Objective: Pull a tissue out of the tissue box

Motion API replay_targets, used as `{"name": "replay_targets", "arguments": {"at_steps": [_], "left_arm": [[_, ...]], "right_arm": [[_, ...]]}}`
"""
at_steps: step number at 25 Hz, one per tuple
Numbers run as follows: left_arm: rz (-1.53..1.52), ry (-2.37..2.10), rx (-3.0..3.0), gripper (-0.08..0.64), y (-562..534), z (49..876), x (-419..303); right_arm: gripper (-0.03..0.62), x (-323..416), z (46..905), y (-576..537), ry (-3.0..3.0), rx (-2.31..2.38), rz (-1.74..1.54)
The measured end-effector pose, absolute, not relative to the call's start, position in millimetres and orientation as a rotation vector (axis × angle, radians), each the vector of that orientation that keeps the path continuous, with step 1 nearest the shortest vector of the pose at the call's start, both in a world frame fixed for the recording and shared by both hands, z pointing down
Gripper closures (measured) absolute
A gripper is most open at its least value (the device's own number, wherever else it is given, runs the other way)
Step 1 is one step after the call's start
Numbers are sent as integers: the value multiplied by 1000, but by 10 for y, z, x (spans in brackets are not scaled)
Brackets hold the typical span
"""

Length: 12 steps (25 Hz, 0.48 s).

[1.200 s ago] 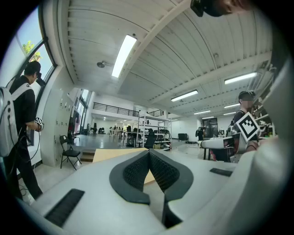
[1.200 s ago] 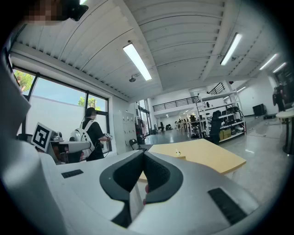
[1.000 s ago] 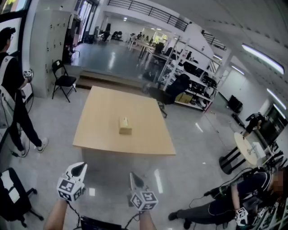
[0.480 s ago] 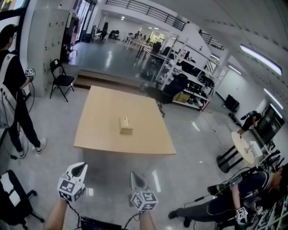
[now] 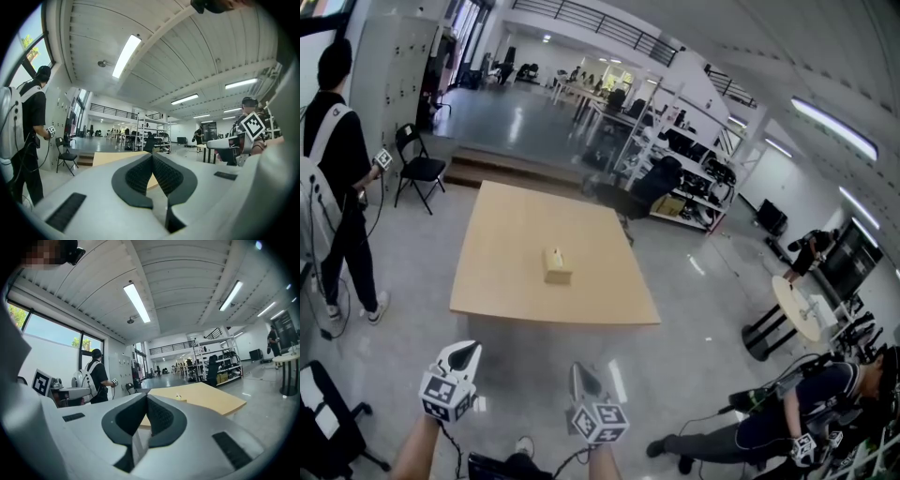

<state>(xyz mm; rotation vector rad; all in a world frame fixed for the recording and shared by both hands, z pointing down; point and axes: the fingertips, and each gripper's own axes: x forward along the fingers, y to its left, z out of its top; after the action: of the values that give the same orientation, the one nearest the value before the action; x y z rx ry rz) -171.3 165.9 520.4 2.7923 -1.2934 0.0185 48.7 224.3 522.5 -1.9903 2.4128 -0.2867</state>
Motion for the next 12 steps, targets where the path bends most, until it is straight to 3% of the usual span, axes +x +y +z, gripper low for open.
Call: {"name": "replay_targets", "arguments": {"at_steps": [12], "left_arm": [[30, -1341, 2763, 554, 1114, 5276, -1493]], "right_arm": [[581, 710, 5320, 1623, 2453, -1940, -308]]}}
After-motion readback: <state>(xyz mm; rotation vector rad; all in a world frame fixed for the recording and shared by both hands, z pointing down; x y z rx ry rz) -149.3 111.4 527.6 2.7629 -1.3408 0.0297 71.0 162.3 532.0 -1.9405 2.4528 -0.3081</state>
